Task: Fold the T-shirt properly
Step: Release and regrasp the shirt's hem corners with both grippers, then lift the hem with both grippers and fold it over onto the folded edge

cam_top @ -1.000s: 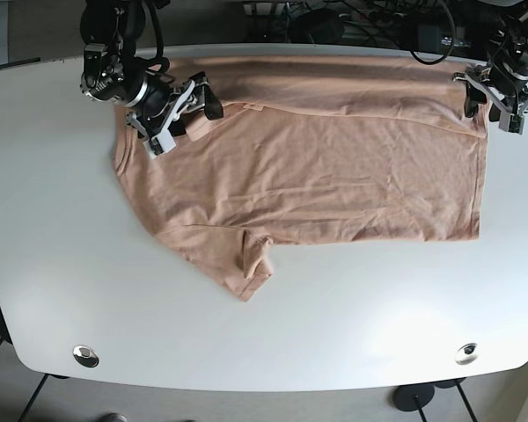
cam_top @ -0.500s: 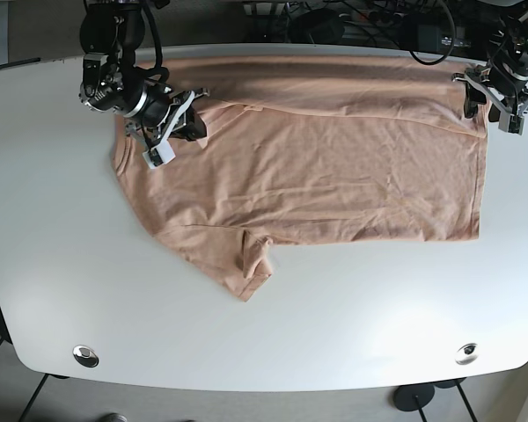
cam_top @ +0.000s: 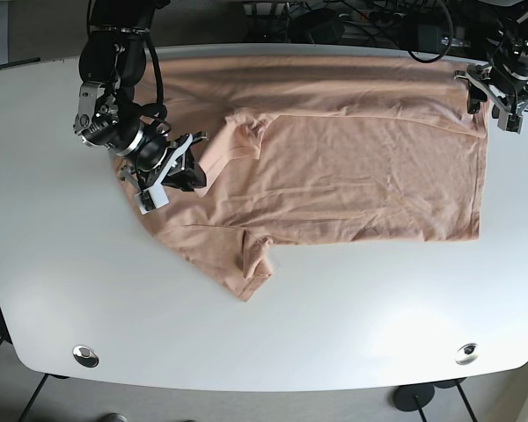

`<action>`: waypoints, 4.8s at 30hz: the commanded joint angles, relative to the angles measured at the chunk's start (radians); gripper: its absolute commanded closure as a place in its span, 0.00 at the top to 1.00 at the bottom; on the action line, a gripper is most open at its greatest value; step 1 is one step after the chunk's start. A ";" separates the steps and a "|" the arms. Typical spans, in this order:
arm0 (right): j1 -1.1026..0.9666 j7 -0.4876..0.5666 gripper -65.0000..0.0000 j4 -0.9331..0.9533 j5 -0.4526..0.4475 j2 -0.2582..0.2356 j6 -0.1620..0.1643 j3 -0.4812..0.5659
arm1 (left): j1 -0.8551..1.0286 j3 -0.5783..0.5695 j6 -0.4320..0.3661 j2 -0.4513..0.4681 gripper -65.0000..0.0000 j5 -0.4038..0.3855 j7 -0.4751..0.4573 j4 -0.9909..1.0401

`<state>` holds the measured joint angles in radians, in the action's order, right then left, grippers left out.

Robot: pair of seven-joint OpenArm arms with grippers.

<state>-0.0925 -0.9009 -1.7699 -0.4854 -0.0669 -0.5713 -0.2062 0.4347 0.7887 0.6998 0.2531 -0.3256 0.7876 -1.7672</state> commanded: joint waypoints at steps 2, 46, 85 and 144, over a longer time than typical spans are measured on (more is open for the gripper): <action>0.017 0.019 0.48 -0.022 -0.023 -0.012 0.001 -0.008 | 0.002 -0.005 -0.002 0.016 0.44 -0.005 -0.018 -0.013; 0.442 0.438 0.73 0.870 0.316 -0.067 -0.008 -0.049 | -0.141 -0.013 -0.002 0.019 0.44 -0.005 -0.017 -0.021; 0.431 0.460 0.03 0.870 0.310 -0.058 -0.003 -0.052 | -0.917 -0.446 -0.231 0.208 0.76 -0.010 -0.302 1.171; -0.413 0.219 0.40 -0.198 0.195 -0.018 -0.005 -0.221 | -0.112 -0.044 -0.002 0.030 0.48 0.128 -0.038 0.062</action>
<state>-0.5053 -0.7040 -1.9488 -0.2779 -0.0765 -0.5770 -0.4236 0.3241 0.7380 0.7036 0.2615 -0.1894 0.7677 -1.6909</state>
